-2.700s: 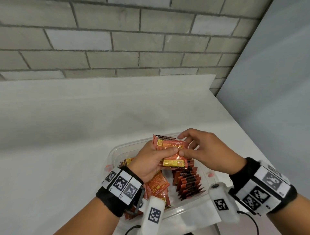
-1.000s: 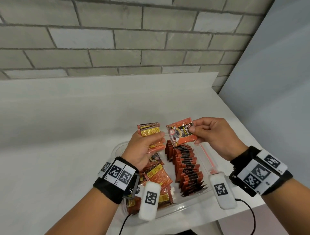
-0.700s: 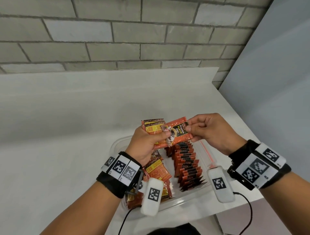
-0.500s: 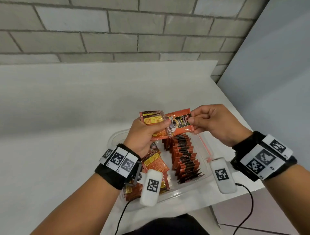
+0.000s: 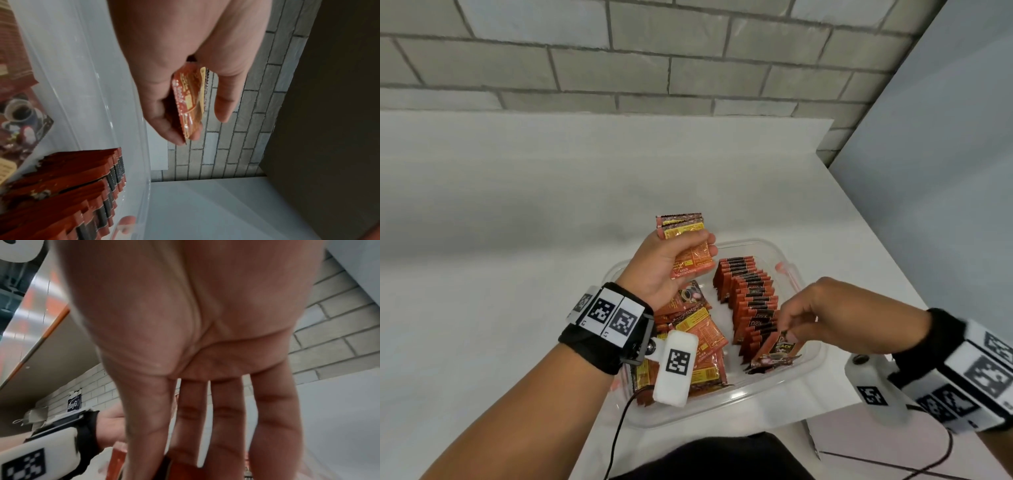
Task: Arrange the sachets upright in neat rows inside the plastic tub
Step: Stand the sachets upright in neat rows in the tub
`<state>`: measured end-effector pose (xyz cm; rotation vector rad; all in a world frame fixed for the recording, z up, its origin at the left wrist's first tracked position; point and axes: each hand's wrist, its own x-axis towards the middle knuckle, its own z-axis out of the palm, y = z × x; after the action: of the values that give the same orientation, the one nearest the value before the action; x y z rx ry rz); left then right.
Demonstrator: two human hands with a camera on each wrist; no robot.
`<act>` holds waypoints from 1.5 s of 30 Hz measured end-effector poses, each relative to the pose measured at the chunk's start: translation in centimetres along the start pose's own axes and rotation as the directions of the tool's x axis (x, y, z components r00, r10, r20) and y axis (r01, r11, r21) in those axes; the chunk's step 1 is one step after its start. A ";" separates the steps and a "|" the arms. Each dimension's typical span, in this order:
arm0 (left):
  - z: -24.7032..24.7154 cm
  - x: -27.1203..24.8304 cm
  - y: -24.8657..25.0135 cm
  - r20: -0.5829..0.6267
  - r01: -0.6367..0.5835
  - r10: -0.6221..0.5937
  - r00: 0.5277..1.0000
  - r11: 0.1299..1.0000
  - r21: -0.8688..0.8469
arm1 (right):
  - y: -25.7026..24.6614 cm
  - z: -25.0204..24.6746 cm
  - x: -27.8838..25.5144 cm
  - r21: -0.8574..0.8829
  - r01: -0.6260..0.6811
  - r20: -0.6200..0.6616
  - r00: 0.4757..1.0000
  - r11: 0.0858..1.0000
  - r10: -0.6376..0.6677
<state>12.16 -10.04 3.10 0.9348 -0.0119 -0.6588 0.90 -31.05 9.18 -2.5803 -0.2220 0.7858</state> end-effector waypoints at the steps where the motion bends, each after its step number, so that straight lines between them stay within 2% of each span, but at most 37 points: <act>1: 0.0 0.0 0.0 -0.002 0.004 -0.004 1.000 1.000 0.007 | -0.1 0.1 0.1 -0.019 0.004 0.016 1.000 1.000 -0.003; 5: 0.0 0.0 0.0 0.002 0.012 -0.012 1.000 1.000 0.021 | -0.6 0.5 0.3 -0.100 0.016 0.034 0.999 0.995 -0.013; 11: -0.1 -0.1 0.0 0.001 0.022 -0.022 1.000 0.999 0.038 | -1.3 -1.1 -0.5 -0.121 0.037 -0.056 0.997 0.992 -0.044; 16: -0.1 0.0 0.0 -0.001 0.031 -0.031 1.000 0.998 0.058 | -1.6 -0.8 -0.6 -0.179 0.041 0.044 0.998 0.983 -0.033; 24: -0.1 0.1 0.0 -0.030 0.047 -0.045 0.999 0.997 0.068 | -1.9 0.2 -0.6 -0.315 0.063 0.079 0.996 0.947 -0.040; 29: -0.1 0.2 -0.1 -0.024 0.061 -0.059 0.998 0.991 0.119 | -1.9 0.1 -0.6 -0.304 0.057 0.018 0.998 0.951 -0.054; 35: -0.1 0.3 -0.1 -0.026 0.070 -0.067 0.997 0.987 0.142 | -1.8 0.1 -0.6 -0.321 0.075 0.082 0.995 0.944 -0.051; 45: 0.0 0.6 -0.1 -0.044 0.090 -0.085 0.995 0.986 0.143 | -2.0 0.3 0.4 -0.235 0.038 0.171 0.985 0.971 0.003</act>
<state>12.58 -10.39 2.89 1.0930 0.0153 -0.7286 1.02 -29.07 9.69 -2.7282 -0.4137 1.0305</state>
